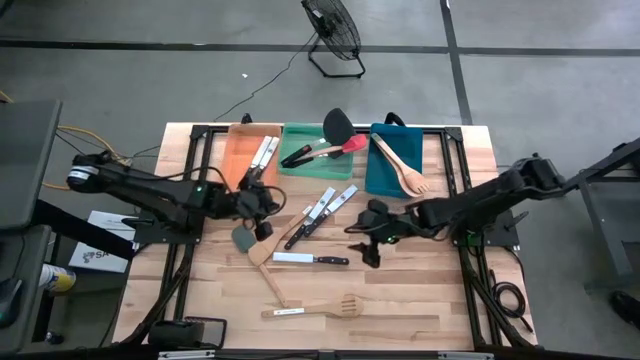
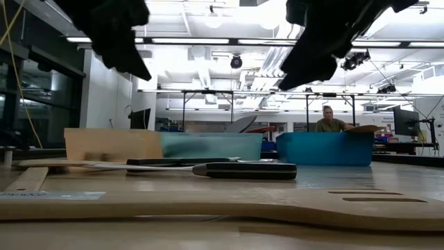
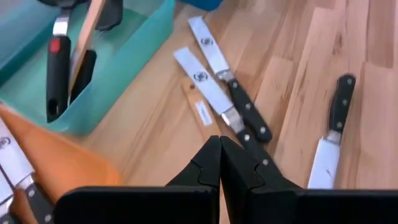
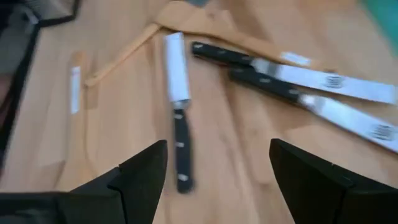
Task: Pick & Place Kitchen Items
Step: Put the black knife into the orange bin
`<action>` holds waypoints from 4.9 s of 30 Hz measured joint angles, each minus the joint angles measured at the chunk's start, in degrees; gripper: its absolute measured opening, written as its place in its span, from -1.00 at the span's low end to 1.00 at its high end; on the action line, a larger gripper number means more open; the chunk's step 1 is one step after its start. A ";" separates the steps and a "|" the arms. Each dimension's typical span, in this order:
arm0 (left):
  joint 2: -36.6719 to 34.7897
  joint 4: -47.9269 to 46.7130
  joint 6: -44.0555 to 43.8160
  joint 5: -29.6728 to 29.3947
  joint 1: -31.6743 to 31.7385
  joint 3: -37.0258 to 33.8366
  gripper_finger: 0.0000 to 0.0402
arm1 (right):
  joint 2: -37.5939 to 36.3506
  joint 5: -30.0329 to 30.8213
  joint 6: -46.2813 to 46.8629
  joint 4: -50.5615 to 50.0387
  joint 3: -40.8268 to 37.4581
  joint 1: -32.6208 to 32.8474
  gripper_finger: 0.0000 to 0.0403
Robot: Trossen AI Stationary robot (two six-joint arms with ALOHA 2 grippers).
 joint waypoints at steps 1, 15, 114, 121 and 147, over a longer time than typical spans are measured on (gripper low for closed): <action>0.03 0.51 -0.37 -1.05 -0.63 -0.13 -1.00 | 0.98 -0.76 0.02 0.85 0.02 0.05 0.37; -1.09 1.64 -1.97 -2.25 -1.79 -5.56 -1.00 | 17.97 -6.56 -2.95 1.04 9.08 0.68 0.37; -11.26 14.16 10.38 -6.35 -1.73 -5.92 -0.93 | 5.65 38.31 -10.18 11.27 9.59 -2.87 -0.64; -7.71 26.74 15.91 -8.67 -1.73 -5.92 -0.40 | 7.58 36.77 -16.53 22.75 9.65 -4.77 -0.64; 3.01 52.58 17.63 -7.97 3.91 -5.90 0.26 | 24.30 35.27 -31.97 62.78 8.98 -5.99 -0.64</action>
